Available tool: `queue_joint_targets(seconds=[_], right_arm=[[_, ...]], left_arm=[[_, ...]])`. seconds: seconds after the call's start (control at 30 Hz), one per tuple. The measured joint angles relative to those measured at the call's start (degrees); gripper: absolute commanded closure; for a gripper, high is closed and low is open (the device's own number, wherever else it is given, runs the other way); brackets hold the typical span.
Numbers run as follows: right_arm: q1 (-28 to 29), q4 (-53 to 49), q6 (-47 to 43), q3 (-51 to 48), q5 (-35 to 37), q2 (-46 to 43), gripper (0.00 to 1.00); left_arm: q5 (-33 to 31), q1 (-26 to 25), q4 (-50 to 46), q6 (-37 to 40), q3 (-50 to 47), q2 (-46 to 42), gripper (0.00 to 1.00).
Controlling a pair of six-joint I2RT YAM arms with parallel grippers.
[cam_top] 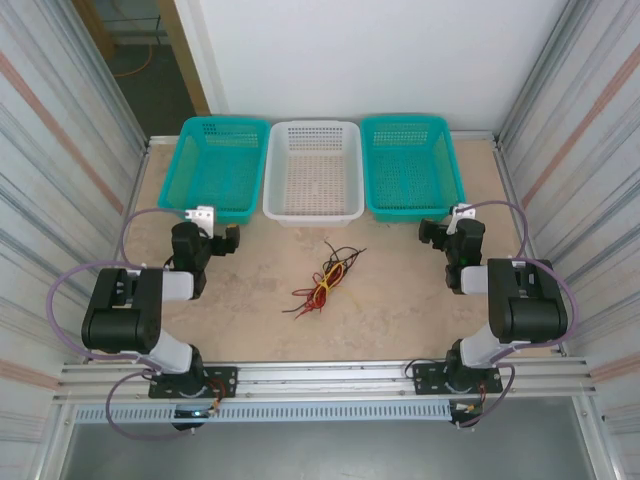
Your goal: Untangle the cables
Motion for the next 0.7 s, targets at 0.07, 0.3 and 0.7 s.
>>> queue_joint_targets(seconds=[0.07, 0.3, 0.7], right_arm=[[0.0, 0.0, 0.0, 0.0, -0.02, 0.0, 0.01], [0.02, 0.02, 0.02, 0.0, -0.02, 0.0, 0.01], [0.0, 0.02, 0.0, 0.0, -0.02, 0.0, 0.01]], left_arm=[[0.0, 0.0, 0.0, 0.0, 0.0, 0.02, 0.01], [0.04, 0.02, 0.0, 0.0, -0.02, 0.02, 0.01], [1.05, 0.72, 0.0, -0.04, 0.0, 0.0, 0.01]])
